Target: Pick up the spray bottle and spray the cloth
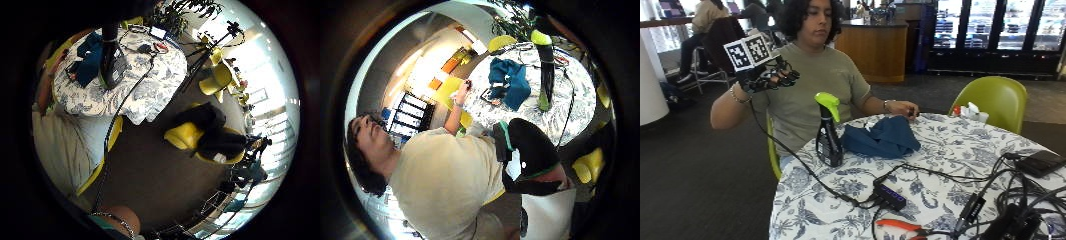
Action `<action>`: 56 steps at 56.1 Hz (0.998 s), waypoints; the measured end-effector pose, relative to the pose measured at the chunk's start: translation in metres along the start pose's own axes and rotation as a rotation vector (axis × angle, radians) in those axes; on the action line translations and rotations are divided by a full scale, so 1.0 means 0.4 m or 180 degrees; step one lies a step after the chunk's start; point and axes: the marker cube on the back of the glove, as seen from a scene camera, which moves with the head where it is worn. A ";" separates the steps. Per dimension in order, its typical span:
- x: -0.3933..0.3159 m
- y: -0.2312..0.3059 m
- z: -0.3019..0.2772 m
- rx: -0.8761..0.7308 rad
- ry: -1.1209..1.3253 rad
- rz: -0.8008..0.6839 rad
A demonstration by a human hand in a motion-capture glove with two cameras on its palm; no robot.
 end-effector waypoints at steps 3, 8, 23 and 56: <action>0.000 -0.004 -0.002 -0.0005 0.0001 -0.0003; 0.002 -0.013 0.000 -0.0024 -0.0010 0.0018; 0.008 -0.016 0.044 -0.0182 -0.0121 0.0124; -0.021 -0.039 0.283 0.0383 -0.2261 0.1102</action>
